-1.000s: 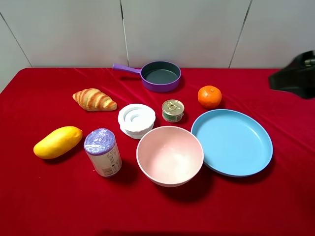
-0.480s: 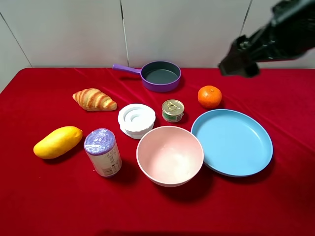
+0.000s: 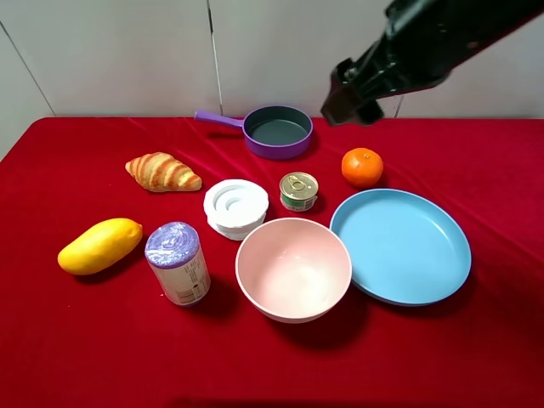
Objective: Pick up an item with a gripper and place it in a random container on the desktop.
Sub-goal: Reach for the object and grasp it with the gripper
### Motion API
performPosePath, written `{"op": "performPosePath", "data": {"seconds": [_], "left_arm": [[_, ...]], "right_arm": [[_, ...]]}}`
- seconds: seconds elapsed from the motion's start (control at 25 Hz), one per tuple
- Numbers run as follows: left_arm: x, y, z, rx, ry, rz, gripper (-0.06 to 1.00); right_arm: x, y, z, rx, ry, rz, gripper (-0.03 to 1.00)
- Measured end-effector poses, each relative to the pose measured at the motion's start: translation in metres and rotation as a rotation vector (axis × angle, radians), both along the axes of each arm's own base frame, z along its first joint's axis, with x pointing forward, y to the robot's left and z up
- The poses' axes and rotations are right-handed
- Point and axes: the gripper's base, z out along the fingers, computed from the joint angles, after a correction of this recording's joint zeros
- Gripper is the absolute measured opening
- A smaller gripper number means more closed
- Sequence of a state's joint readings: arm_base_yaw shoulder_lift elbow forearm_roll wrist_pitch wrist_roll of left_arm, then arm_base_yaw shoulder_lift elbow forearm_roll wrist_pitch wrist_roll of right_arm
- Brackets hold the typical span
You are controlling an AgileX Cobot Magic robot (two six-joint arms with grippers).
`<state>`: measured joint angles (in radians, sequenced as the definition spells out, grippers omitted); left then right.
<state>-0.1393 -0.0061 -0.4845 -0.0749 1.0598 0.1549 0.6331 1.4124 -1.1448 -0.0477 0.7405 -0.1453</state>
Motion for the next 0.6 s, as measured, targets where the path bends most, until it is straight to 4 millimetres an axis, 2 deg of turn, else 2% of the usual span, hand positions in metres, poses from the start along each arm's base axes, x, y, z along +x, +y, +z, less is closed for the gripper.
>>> {"op": "performPosePath", "data": {"seconds": [0.24, 0.48, 0.6], "left_arm": [[0.000, 0.000, 0.000, 0.000, 0.000, 0.000, 0.98], [0.000, 0.000, 0.000, 0.000, 0.000, 0.000, 0.98], [0.000, 0.000, 0.000, 0.000, 0.000, 0.000, 0.98]], "right_arm": [[0.006, 0.024, -0.002, -0.016, -0.003, 0.055, 0.69], [-0.003, 0.045, -0.004, -0.037, -0.015, 0.132, 0.69], [-0.007, 0.049, -0.004, -0.039, -0.019, 0.151, 0.69]]}}
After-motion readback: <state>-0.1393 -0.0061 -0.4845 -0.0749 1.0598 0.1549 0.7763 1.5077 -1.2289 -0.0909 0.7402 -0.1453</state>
